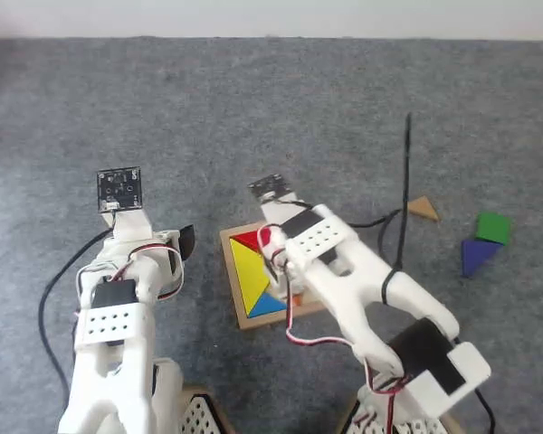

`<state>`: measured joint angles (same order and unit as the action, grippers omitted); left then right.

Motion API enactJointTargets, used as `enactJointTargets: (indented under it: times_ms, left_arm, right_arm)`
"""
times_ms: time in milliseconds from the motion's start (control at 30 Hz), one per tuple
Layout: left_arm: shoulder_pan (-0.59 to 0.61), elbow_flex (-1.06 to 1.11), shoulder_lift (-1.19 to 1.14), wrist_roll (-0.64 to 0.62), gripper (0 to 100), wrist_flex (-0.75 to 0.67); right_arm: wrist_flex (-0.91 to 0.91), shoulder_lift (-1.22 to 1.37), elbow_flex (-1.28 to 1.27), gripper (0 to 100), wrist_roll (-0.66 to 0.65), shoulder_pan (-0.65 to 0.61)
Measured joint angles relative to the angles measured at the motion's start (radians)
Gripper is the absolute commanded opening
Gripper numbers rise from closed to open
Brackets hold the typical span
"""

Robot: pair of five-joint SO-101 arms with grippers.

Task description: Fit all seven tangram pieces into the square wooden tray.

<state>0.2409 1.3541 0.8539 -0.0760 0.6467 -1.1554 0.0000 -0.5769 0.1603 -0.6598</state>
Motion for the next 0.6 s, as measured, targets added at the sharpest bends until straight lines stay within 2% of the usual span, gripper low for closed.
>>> enactJointTargets:
  times_ms: [167,600]
  left_arm:
    - [0.000,0.000,0.000,0.000,27,0.000]
    - [0.000,0.000,0.000,0.000,27,0.000]
  right_arm:
    - [-0.023,0.005,0.000,14.0,0.000,0.061]
    - [-0.025,-0.058,0.000,14.0,0.052,0.069]
